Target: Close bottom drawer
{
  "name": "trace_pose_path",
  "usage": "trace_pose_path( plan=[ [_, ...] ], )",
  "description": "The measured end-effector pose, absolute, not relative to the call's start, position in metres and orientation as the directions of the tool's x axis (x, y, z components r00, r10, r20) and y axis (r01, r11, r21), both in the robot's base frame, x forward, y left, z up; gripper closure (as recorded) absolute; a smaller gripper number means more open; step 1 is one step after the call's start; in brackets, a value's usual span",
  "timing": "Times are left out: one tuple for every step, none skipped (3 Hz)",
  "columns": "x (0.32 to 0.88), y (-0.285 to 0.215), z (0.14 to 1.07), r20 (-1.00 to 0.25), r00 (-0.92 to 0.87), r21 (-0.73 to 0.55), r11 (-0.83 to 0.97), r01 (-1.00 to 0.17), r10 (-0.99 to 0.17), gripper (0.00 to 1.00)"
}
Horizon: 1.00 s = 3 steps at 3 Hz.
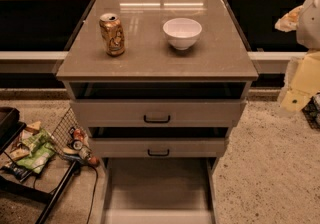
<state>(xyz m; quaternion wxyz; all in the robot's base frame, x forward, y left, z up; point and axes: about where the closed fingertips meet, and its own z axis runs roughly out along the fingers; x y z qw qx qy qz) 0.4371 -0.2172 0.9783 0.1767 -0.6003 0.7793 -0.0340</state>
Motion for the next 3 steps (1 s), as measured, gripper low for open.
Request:
trace_pose_path(
  plan=[
    [0.425, -0.218, 0.962, -0.252, -0.228, -0.304, 0.301, -0.904, -0.940, 0.00],
    [0.415, -0.229, 0.906, -0.243, -0.275, -0.325, 0.345, -0.880, -0.930, 0.00],
    [0.414, -0.234, 0.828, -0.214, -0.322, -0.318, 0.378, -0.870, -0.922, 0.00]
  ],
)
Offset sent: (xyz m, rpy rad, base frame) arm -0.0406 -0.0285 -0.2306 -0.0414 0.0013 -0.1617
